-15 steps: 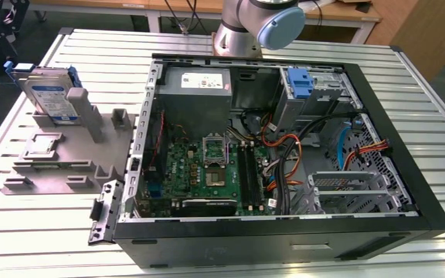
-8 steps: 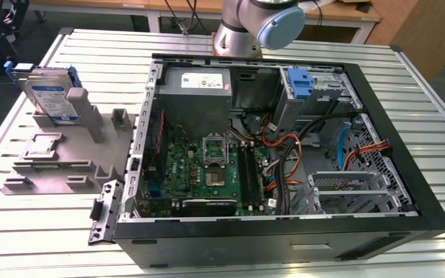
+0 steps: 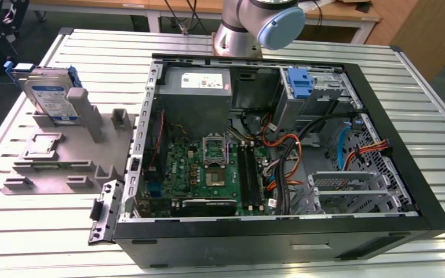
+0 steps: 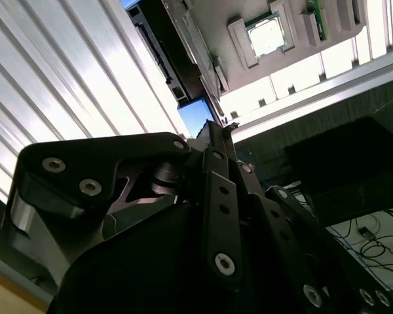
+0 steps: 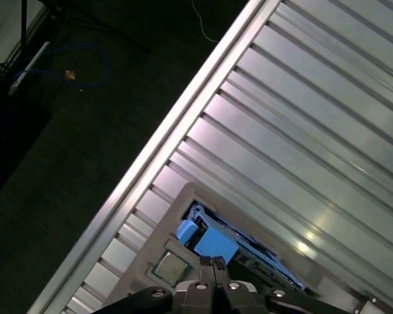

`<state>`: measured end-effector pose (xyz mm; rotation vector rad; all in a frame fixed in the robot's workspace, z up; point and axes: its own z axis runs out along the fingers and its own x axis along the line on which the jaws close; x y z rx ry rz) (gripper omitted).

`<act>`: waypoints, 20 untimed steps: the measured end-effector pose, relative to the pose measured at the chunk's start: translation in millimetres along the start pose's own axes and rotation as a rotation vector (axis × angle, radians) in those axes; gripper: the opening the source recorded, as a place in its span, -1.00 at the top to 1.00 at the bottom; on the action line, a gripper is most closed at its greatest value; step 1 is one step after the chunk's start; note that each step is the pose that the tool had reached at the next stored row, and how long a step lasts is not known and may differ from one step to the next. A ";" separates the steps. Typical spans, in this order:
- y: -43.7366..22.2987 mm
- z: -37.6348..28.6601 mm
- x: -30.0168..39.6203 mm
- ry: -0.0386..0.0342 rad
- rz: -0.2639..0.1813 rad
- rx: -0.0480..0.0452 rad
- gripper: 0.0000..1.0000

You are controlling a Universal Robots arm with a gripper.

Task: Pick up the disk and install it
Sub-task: 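Pick up the disk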

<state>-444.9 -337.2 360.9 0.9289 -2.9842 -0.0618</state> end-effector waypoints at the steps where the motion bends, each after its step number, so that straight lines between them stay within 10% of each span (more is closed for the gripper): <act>1: 0.0 0.0 0.0 0.0004 -0.009 0.0000 0.80; 20: 0.0 0.0 0.0 0.0027 -0.064 0.0002 0.80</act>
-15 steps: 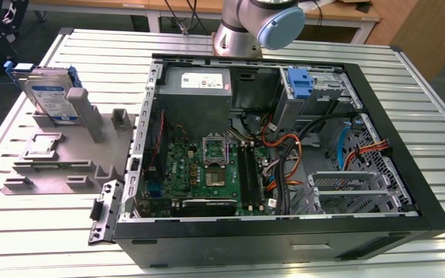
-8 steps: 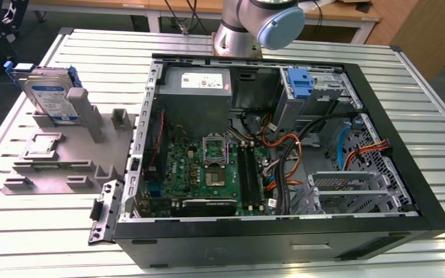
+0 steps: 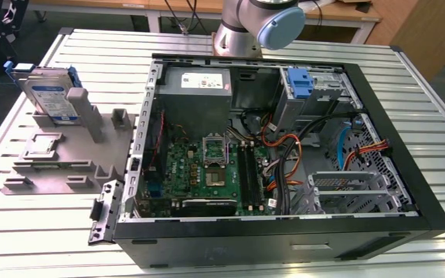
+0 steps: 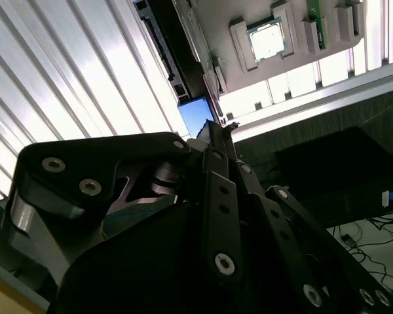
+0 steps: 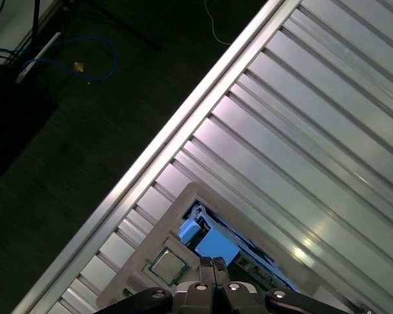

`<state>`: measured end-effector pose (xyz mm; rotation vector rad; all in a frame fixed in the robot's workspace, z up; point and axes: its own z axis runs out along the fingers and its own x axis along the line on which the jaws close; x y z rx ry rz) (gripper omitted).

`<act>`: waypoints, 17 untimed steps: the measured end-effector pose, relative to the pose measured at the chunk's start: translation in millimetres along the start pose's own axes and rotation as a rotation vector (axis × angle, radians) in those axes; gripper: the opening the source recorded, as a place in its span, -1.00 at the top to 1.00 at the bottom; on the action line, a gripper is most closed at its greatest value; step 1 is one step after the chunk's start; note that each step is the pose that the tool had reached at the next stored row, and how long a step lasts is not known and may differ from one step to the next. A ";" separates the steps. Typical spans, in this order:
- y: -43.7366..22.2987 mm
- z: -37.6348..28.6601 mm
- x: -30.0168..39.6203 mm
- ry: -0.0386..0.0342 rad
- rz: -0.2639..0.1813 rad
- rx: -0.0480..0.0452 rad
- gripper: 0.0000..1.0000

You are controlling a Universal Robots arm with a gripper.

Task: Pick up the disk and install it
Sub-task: 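Pick up the disk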

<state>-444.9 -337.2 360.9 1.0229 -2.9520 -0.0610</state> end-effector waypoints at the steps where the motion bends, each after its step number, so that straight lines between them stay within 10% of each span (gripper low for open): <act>1: 0.0 0.0 0.0 0.0001 -0.002 0.0000 0.80; 17: 0.0 0.0 0.0 0.0049 -0.116 0.0004 0.80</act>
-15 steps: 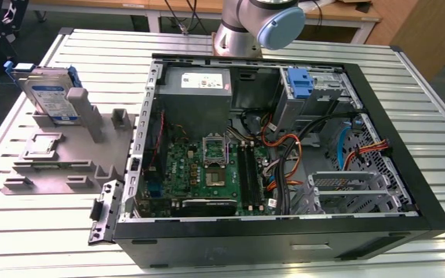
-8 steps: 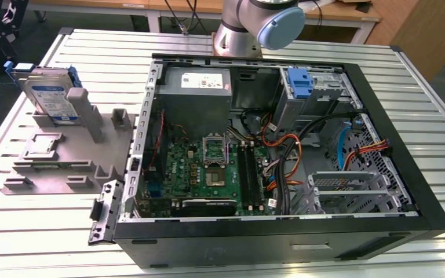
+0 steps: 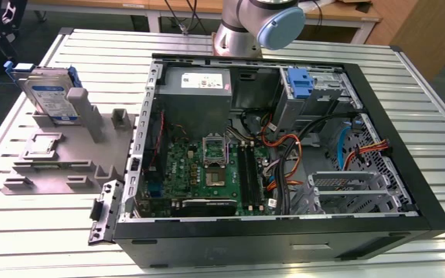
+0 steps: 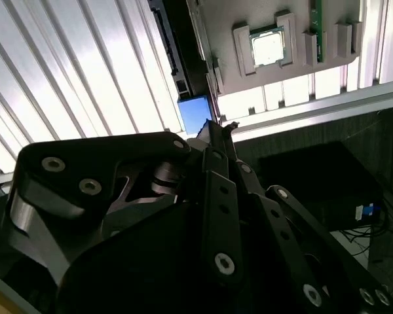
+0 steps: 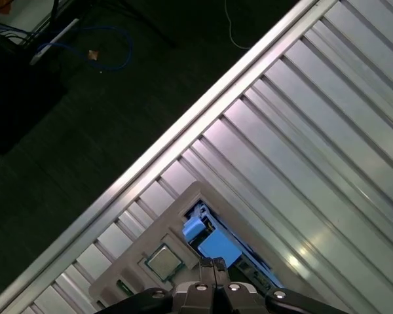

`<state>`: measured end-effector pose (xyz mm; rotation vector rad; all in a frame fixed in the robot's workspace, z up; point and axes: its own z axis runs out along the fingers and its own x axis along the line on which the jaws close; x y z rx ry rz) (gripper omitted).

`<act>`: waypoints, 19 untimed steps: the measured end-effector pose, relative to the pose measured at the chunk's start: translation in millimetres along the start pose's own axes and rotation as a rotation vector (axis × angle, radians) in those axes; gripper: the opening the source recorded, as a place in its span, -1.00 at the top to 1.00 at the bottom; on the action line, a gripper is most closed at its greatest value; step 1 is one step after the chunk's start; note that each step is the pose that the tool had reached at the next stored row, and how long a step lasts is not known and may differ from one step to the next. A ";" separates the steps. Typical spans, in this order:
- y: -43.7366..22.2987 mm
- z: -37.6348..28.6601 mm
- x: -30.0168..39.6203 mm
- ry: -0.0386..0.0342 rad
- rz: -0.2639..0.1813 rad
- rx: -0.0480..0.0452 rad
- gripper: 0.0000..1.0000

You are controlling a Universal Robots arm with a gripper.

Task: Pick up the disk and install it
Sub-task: 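Pick up the disk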

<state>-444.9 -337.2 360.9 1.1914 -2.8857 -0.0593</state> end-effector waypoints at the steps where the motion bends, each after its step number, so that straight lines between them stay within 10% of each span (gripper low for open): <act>1: 0.0 0.0 0.0 0.0003 -0.008 0.0000 0.80; 19: 0.0 0.0 0.0 0.0035 -0.081 0.0002 0.80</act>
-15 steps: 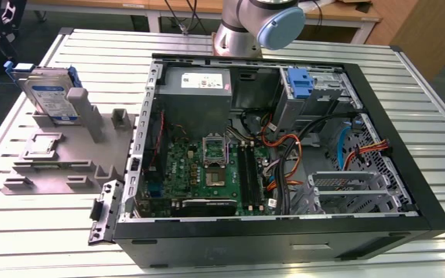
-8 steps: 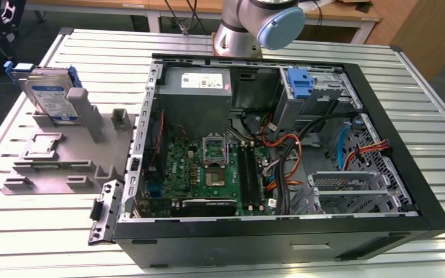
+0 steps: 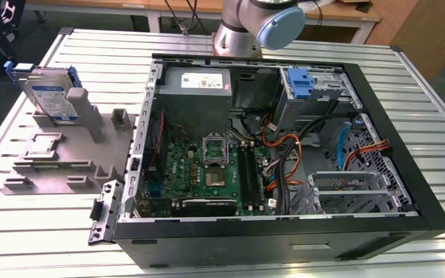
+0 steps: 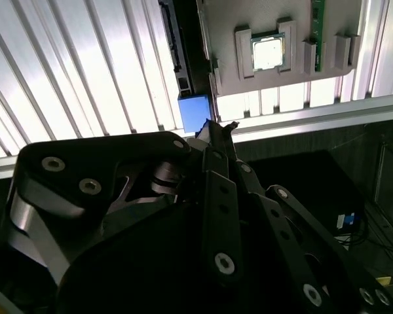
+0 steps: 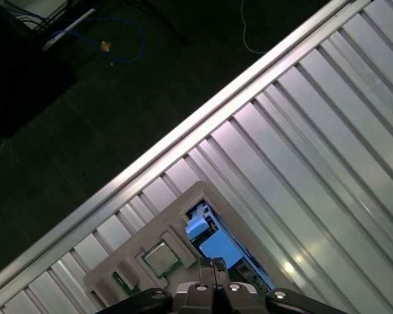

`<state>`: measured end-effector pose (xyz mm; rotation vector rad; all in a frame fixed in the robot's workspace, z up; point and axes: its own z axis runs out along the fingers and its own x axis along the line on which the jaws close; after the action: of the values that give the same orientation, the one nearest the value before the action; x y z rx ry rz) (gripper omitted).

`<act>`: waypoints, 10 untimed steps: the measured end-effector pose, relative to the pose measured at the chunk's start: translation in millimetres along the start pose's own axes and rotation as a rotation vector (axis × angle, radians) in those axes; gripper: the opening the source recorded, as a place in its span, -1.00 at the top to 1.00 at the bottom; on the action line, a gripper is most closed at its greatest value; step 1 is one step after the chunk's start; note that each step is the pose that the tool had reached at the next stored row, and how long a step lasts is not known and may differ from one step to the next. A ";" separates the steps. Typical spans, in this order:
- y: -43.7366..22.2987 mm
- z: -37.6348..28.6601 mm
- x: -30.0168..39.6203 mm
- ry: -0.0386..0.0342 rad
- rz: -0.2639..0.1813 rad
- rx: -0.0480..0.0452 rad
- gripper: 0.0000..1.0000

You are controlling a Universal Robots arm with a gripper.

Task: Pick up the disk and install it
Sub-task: 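Pick up the disk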

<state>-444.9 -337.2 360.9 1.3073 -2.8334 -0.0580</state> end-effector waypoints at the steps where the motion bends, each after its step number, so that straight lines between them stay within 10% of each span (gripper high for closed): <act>1: 0.0 0.0 0.0 0.0001 -0.003 0.0000 0.80; 10: 0.0 0.0 0.0 0.0003 -0.009 0.0001 0.80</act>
<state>-444.8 -337.2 360.9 1.3196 -2.8276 -0.0579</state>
